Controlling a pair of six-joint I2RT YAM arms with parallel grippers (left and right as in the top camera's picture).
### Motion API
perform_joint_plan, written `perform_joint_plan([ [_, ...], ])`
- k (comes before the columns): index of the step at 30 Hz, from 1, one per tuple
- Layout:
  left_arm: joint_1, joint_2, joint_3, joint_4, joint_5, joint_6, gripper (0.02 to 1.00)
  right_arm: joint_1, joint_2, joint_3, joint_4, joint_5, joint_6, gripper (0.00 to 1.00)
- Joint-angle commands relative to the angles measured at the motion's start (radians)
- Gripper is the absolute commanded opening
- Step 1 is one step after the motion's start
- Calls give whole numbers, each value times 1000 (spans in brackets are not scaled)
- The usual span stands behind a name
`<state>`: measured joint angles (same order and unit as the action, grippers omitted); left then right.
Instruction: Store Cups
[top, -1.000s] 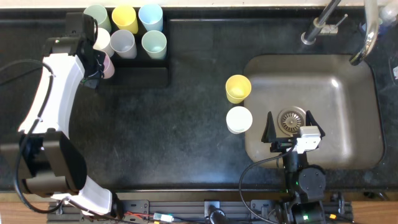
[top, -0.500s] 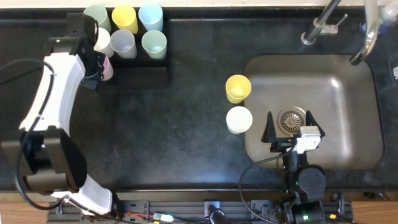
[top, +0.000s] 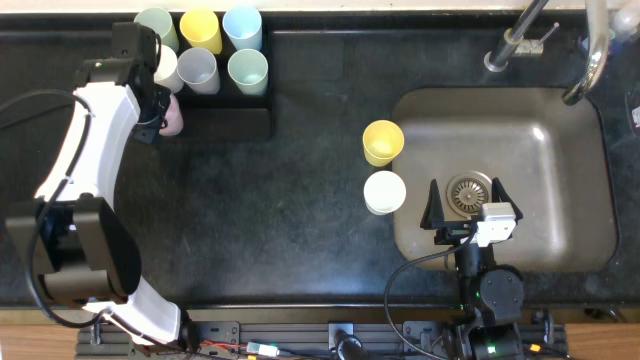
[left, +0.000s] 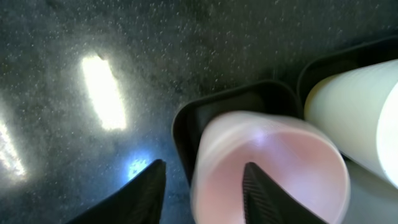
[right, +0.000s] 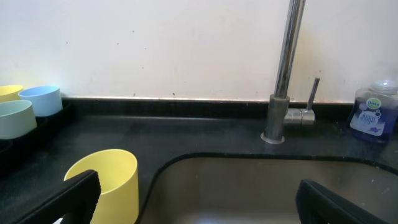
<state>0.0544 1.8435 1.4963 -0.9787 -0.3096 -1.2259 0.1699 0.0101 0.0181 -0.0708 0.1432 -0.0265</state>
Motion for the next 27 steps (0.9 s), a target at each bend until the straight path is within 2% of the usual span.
perform_joint_plan([
  [1, 0, -98, 24, -13, -40, 60, 476, -4, -6, -13, 6, 6, -4, 1000],
  [6, -98, -248, 120, 5, -63, 220, 505, -4, -6, -13, 6, 6, -4, 998],
  [9, -235, -273, 233, 29, -13, 397, 529, -4, -6, -13, 6, 6, -4, 996],
  [12, -409, -246, 332, 27, 18, 475, 645, -4, -6, -13, 6, 6, -3, 998],
  [15, -573, -194, 383, 24, 21, 476, 739, -4, -6, -13, 7, 6, -3, 996],
  [19, -731, -82, 424, 22, 40, 444, 752, -4, -6, -13, 6, 6, -3, 998],
  [23, -817, 43, 442, 16, 87, 431, 757, -4, -6, -13, 6, 6, -3, 996],
  [27, -842, 133, 443, -22, 149, 431, 755, -4, -6, -13, 7, 6, -3, 996],
])
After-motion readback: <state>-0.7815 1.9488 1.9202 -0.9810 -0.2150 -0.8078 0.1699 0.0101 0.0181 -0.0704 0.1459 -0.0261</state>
